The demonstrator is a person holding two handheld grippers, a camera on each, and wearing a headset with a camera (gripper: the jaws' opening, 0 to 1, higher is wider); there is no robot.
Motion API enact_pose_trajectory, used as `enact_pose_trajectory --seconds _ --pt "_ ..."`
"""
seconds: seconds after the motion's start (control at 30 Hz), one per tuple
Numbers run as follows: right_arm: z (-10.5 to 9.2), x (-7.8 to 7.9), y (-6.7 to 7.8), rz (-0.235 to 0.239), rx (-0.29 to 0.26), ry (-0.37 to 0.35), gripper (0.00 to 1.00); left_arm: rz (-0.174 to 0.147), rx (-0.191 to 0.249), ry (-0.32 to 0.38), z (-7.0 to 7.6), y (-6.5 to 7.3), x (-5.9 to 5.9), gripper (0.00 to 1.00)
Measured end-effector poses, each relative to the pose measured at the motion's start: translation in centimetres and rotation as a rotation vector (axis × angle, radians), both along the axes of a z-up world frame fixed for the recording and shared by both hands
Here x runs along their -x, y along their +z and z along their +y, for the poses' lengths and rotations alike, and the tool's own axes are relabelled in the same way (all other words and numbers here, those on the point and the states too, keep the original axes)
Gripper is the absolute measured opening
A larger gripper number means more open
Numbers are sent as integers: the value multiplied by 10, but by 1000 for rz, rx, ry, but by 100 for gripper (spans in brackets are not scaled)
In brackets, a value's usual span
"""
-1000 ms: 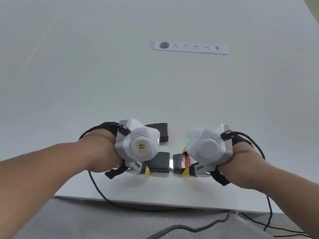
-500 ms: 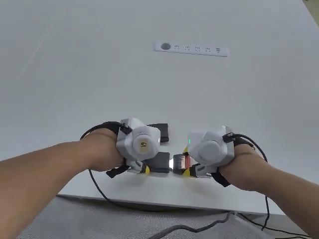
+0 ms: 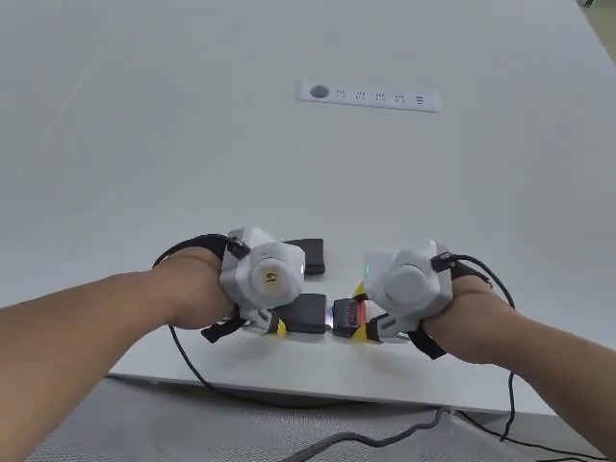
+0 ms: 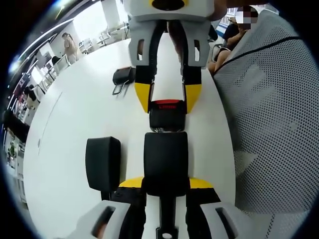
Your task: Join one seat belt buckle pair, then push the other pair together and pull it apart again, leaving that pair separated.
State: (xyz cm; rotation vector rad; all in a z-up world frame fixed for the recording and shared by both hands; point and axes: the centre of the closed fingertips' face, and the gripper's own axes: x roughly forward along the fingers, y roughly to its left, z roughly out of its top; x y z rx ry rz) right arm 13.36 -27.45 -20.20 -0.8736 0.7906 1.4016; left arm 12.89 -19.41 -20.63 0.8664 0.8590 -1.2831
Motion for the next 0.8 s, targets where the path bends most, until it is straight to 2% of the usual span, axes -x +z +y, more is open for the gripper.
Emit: enact_pose_trajectory --seconds 0.2,0.4,0.53,0.8 --pt "0 1 1 3 -10 1 28 1 2 7 0 -1 0 30" --pt "0 2 1 29 -72 -19 29 0 12 11 1 0 1 30" --pt "2 5 2 10 -58 -6 29 -2 19 14 1 -1 0 30" --pt "2 5 1 13 -55 -13 30 -2 14 25 2 -1 0 31"
